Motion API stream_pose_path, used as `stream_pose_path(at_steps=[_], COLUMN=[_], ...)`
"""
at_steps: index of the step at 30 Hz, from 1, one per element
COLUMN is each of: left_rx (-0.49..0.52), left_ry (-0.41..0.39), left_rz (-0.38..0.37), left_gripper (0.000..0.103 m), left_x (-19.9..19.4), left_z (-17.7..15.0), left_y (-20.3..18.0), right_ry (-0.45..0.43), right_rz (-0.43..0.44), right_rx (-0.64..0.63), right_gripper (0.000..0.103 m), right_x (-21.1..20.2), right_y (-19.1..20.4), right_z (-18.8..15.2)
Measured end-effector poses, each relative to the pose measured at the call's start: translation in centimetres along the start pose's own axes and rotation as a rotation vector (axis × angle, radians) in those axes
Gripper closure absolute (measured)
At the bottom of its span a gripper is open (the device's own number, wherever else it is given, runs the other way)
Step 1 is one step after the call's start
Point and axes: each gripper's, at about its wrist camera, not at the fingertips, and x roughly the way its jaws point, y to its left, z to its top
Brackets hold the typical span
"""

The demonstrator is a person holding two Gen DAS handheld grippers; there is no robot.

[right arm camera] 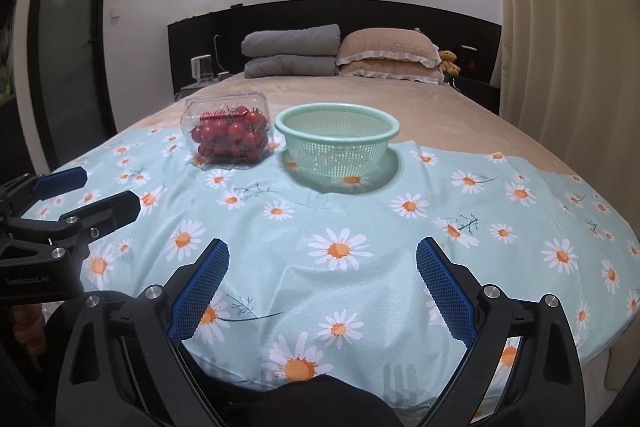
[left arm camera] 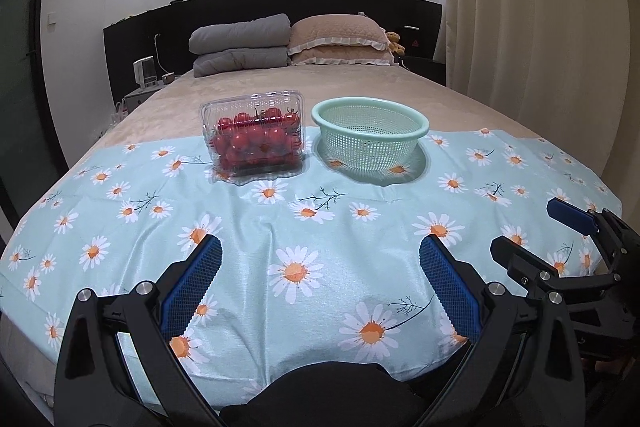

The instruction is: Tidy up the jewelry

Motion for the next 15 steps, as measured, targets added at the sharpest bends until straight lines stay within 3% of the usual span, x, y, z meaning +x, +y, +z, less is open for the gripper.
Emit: stream_pose_path(at_steps=[15], left_rx=[-0.048], left_ry=[0.037], left_rz=[0.029], left_gripper=[0.006], left_x=[0.68], left_z=[-0.89], left_y=[0.88], right_ry=[0.031], right_rz=[0.000], right_rx=[0.028], right_gripper=[0.012], right_x=[0.54], right_y=[-0.78], right_z=[-0.77])
